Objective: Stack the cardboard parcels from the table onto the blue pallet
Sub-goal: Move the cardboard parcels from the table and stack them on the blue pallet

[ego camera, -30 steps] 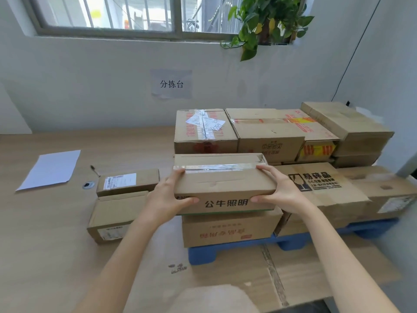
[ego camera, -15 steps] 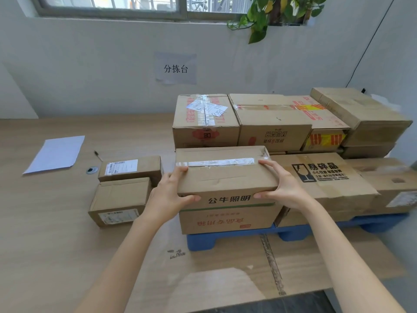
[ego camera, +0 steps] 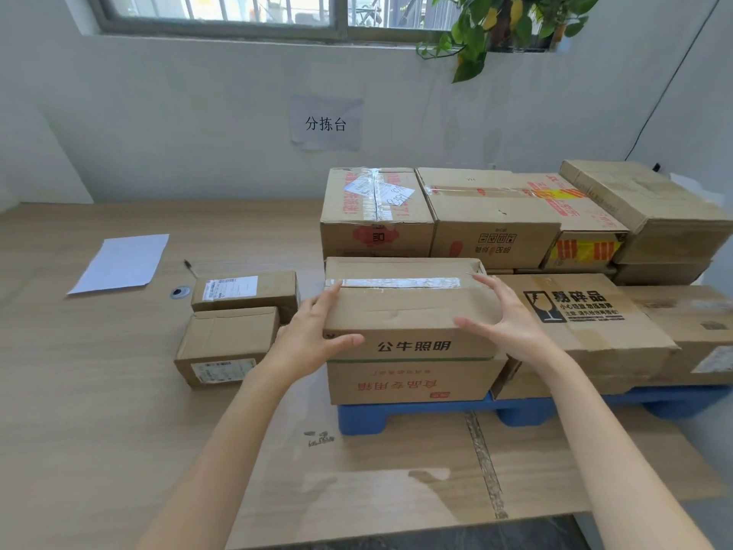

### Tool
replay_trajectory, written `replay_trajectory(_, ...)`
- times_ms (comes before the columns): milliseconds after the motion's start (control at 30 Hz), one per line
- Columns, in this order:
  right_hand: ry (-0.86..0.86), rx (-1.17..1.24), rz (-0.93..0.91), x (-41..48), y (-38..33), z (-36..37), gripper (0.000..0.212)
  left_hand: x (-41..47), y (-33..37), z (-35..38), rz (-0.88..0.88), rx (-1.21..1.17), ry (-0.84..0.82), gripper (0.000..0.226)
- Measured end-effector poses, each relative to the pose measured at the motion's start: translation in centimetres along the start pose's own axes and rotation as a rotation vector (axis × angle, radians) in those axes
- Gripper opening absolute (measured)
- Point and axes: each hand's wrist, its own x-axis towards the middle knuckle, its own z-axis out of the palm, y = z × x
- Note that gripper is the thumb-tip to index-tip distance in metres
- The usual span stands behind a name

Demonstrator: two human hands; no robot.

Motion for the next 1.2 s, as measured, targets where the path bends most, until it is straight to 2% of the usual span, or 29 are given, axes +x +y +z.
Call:
replay_trajectory(100, 0.105, 0.020, -0.033, 0.2, -1.5, -0.2, 0.072, -0.2, 0.1, -2.2, 0.026, -0.016, 0.052, 0.083)
replay_trajectory(233, 0.203, 0.013, -0.124, 0.9, -4.6, 0.6, 0.049, -0.9, -0.3, -5.6, 0.023, -0.001, 0.157, 0.055)
replay_trajectory(433, 0.188, 0.015, -0.305, 2.5, -12.3, 6.1, 0.041, -1.7, -4.7, -10.8, -0.051, -0.061, 0.305, 0.039)
replay_trajectory(700, 0.084, 0.038, -0.469, 5.9, -22.2, 17.3, 0.038, -1.0, -14.3, -16.9, -0.170, -0.098, 0.339, 0.035)
replay_trajectory(833, 0.009, 0.004, -0.430, 8.6, -23.9, 23.2, 0.042, 0.7, -19.5, -18.8, -0.219, -0.086, 0.304, 0.041)
replay_trajectory(967, -0.085, -0.039, -0.290, 11.5, -22.5, 28.5, 0.052, 3.3, -24.9, -19.0, -0.265, -0.049, 0.239, 0.055)
replay_trajectory(1200, -0.213, -0.104, -0.025, 14.4, -17.2, 35.1, 0.084, 7.6, -32.4, -15.2, -0.315, -0.032, 0.068, 0.087)
